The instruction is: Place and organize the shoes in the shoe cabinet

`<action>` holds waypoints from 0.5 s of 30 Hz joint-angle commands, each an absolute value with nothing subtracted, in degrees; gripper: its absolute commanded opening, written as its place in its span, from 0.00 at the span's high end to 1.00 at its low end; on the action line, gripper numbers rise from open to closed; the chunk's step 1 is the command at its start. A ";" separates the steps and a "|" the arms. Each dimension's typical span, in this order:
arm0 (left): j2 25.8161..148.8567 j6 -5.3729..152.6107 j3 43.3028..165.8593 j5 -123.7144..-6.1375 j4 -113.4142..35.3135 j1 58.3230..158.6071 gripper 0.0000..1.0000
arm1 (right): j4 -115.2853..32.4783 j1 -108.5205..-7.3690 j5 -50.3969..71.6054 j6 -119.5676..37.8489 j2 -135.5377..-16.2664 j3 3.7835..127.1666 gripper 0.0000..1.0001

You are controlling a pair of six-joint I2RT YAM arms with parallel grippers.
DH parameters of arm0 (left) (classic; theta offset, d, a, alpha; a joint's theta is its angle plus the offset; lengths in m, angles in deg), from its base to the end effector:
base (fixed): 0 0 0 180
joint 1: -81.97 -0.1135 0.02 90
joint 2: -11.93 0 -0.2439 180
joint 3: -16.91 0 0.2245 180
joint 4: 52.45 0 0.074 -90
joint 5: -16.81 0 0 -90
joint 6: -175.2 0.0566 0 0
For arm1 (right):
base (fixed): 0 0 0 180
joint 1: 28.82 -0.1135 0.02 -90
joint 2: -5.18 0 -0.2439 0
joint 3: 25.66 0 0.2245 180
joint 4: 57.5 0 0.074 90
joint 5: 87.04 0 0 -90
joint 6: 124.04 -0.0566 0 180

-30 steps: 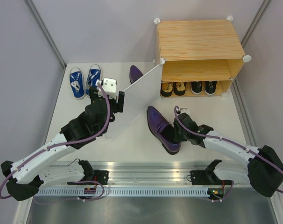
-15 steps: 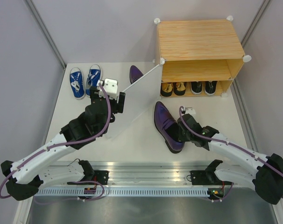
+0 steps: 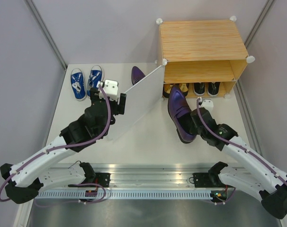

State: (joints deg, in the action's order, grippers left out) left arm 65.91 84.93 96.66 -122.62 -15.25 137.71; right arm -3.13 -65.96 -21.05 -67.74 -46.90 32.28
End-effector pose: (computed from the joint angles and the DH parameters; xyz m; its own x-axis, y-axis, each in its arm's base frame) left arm 0.1410 -0.1306 0.3864 -0.1121 0.1592 -0.9809 0.1179 0.9823 0.1459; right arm 0.1548 0.0883 0.2347 -0.6836 0.1181 -0.7203 0.0512 0.9922 0.1140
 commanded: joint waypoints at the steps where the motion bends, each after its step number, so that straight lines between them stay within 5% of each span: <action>1: 65.19 87.57 96.13 -124.16 -17.96 137.95 0.16 | -6.93 -62.14 -24.55 -65.43 -47.02 40.19 0.99; 15: 66.24 87.75 95.69 -123.46 -18.31 138.13 0.15 | -14.40 -51.33 -21.03 -58.65 -68.62 63.66 0.99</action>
State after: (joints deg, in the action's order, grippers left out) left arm 65.93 85.71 95.98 -122.64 -16.13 137.71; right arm -5.47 -52.57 -20.83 -59.61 -65.76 56.76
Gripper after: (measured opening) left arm 0.847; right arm 0.047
